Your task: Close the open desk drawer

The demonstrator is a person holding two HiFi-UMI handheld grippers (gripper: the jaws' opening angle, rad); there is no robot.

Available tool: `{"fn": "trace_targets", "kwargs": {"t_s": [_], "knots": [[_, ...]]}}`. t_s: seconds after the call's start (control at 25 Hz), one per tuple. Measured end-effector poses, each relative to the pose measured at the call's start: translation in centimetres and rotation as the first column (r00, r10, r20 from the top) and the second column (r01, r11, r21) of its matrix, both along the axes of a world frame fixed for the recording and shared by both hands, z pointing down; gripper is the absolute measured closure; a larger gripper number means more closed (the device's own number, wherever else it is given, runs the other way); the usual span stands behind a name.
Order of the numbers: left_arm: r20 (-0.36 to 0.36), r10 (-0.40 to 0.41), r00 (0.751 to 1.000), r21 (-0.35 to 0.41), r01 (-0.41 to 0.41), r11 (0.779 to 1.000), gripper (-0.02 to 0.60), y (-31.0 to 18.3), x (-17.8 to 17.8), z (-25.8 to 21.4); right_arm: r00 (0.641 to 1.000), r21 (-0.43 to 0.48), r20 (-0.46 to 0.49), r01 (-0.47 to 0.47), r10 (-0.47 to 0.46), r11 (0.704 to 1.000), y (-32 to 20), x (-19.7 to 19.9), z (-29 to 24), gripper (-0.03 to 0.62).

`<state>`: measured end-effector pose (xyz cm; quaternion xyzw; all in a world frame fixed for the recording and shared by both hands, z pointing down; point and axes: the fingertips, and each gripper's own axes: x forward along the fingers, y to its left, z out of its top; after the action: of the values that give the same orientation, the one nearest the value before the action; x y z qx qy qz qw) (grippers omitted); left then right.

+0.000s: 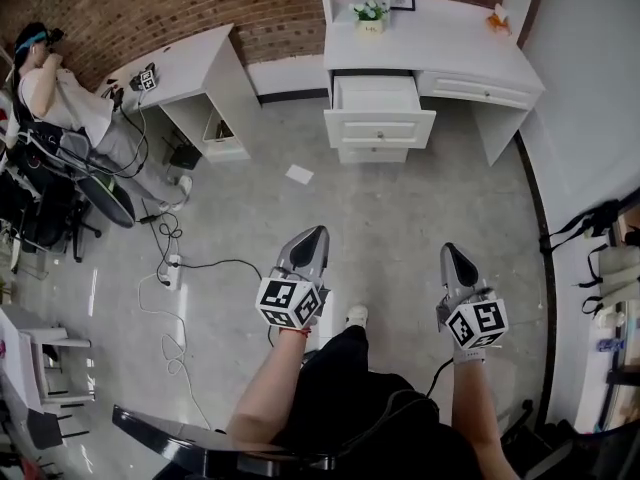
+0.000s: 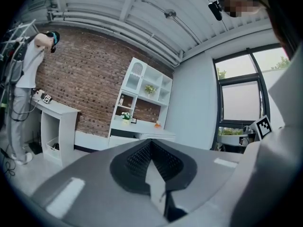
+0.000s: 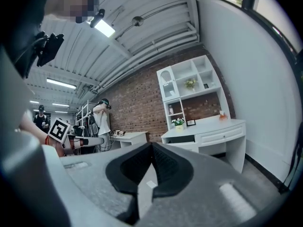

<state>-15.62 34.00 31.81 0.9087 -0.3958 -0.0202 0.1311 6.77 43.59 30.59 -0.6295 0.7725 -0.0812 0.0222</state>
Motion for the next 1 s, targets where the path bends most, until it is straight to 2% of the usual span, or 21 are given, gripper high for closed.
{"fn": "trace_targets", "kwargs": {"t_s": [0.44, 0.76, 1.0], "knots": [[0.004, 0.039, 0.999, -0.002, -0.039, 0.999, 0.578, -10.2, 1.8, 0.5, 0.999, -0.019, 0.018, -0.034, 0.035, 0.999, -9.5, 1.5, 0.8, 0.594], [0.019, 0.063, 0.998, -0.006, -0.063, 0.998, 0.578, -14.0, 2.3, 1.6, 0.998, -0.036, 0.032, -0.051, 0.052, 0.998, -13.0, 1.3, 1.7, 0.594], [0.032, 0.082, 0.996, -0.011, -0.081, 0.997, 0.578, -15.8, 4.0, 2.5, 0.997, -0.064, 0.047, -0.056, 0.059, 0.996, -14.5, 2.8, 3.3, 0.592]]}}
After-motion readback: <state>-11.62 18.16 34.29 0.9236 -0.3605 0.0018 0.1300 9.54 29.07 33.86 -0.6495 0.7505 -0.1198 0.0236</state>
